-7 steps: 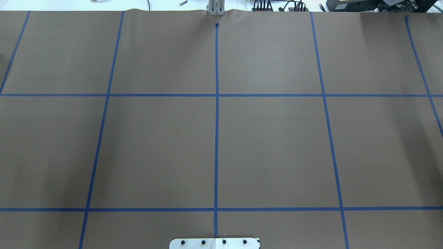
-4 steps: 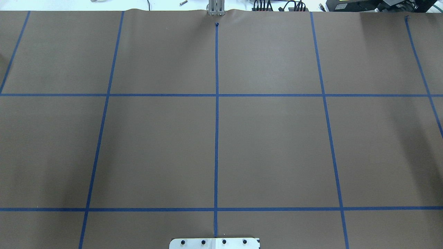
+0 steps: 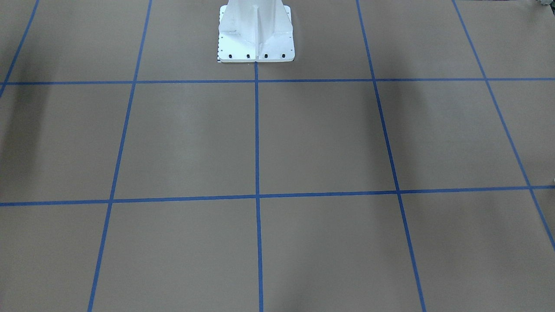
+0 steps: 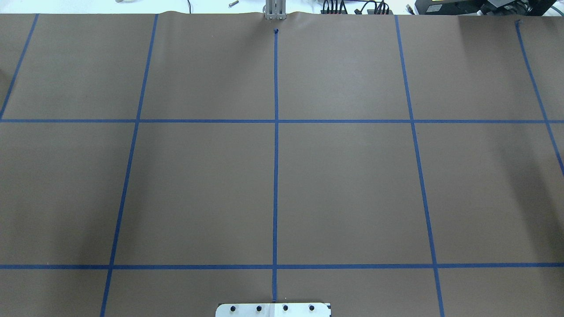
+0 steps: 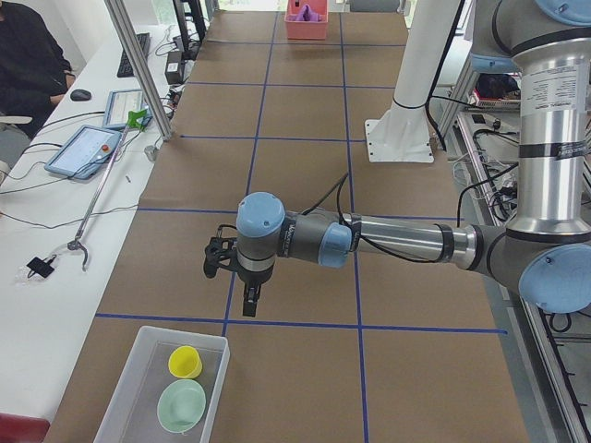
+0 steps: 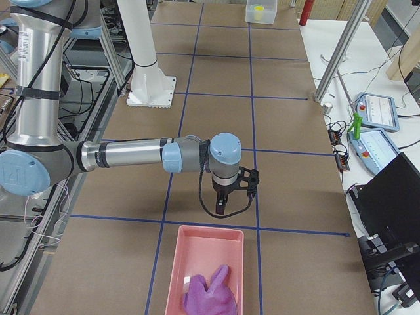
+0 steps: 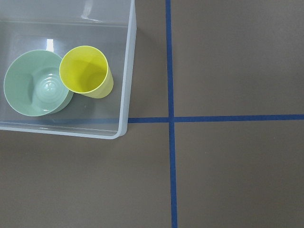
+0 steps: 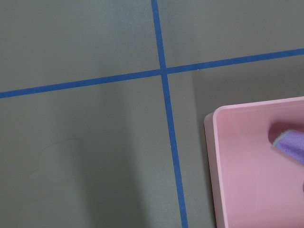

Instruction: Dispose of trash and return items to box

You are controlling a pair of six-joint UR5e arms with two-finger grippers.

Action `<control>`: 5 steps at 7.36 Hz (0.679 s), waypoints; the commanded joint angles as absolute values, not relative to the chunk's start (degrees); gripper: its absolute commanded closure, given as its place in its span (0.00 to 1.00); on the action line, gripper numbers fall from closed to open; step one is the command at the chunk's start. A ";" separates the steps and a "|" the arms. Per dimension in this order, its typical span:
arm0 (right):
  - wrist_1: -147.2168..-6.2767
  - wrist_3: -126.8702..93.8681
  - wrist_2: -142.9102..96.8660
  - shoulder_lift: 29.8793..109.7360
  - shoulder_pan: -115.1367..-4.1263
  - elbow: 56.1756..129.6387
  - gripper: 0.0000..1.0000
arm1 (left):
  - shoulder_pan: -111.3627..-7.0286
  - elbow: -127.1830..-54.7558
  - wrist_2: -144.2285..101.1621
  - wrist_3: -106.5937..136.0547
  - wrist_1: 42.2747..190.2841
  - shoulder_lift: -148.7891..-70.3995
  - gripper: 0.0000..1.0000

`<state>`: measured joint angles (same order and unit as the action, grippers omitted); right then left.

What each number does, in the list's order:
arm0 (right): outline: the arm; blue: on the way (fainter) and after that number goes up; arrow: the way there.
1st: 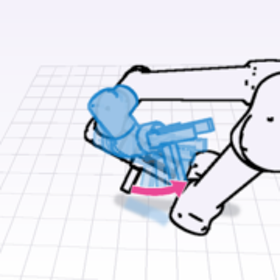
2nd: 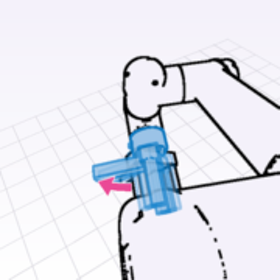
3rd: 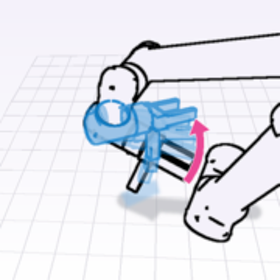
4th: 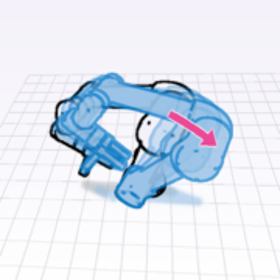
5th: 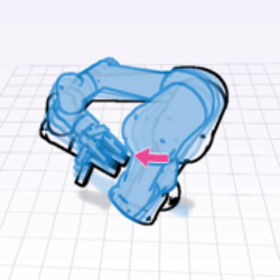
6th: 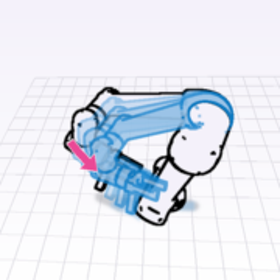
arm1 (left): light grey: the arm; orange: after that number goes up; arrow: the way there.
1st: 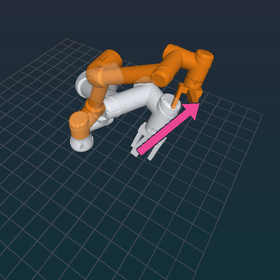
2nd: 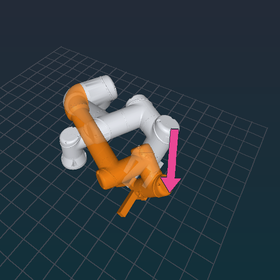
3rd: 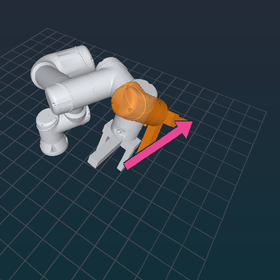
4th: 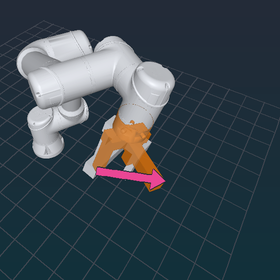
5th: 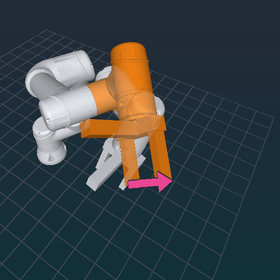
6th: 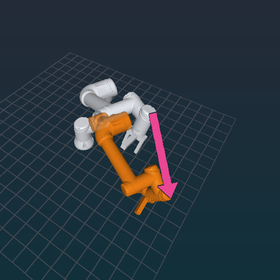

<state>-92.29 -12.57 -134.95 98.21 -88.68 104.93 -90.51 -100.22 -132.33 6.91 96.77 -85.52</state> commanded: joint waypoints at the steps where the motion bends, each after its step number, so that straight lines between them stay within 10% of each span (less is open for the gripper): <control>1: -92.29 -12.57 -135.00 98.26 -88.68 104.94 0.00 | -90.44 -100.11 -132.19 6.94 96.77 -85.52 0.01; 5: -92.20 -12.22 -135.00 98.17 -88.68 104.94 0.00 | -90.44 -99.67 -132.28 6.94 96.77 -85.78 0.01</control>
<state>-92.21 -12.29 -135.00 98.25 -88.67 104.94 -90.44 -99.73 -132.24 6.94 96.77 -85.68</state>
